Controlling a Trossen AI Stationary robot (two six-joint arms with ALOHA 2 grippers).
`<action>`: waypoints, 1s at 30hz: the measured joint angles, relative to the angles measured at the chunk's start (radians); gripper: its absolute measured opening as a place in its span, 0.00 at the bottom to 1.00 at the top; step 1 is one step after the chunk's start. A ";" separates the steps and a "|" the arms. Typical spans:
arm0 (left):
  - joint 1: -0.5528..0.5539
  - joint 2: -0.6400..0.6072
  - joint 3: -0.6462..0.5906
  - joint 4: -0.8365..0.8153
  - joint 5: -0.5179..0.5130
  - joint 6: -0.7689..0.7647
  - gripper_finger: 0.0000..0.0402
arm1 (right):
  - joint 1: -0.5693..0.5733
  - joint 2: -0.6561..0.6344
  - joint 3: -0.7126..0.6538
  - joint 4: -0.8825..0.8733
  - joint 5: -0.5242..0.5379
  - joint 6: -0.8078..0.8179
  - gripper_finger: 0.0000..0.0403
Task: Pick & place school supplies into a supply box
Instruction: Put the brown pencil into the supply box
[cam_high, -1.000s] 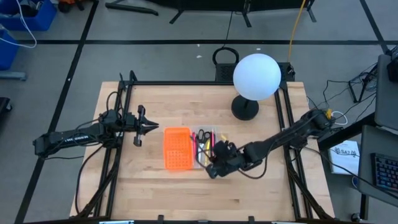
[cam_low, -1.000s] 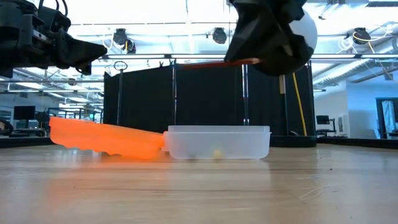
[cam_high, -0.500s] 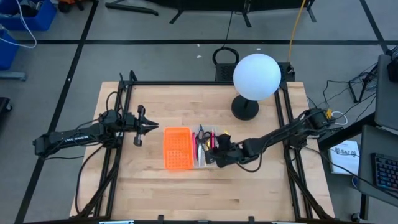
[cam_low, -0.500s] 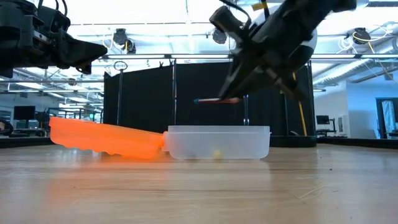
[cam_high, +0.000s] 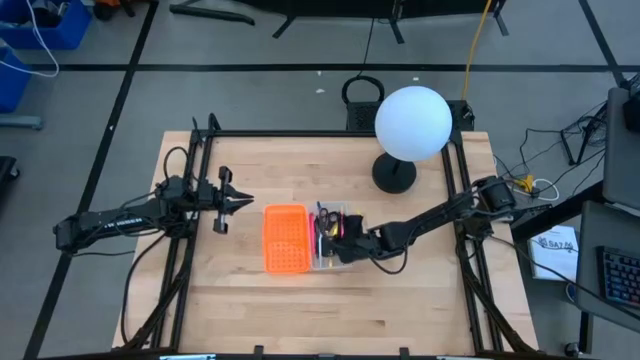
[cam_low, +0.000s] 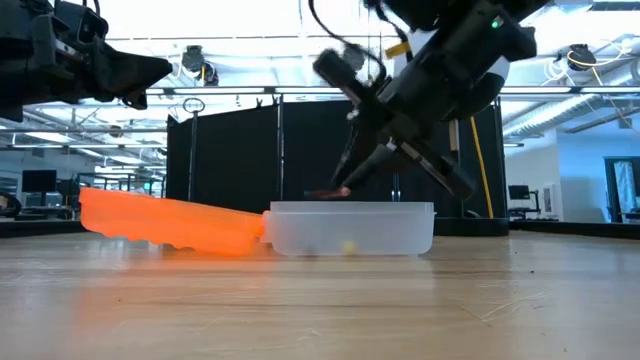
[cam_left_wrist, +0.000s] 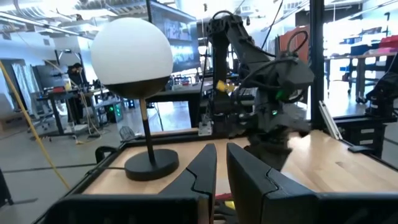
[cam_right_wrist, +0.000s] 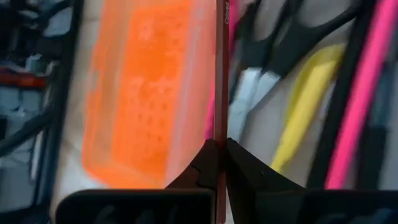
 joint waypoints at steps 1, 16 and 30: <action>0.000 0.000 0.000 0.000 0.000 -0.001 0.12 | -0.007 0.000 0.000 -0.014 -0.015 0.014 0.01; 0.000 0.001 0.000 0.002 0.009 -0.027 0.12 | -0.056 0.000 0.000 -0.075 -0.133 -0.009 0.01; 0.000 0.001 0.000 -0.007 0.010 -0.073 0.12 | -0.066 0.000 0.000 -0.084 -0.097 -0.005 0.01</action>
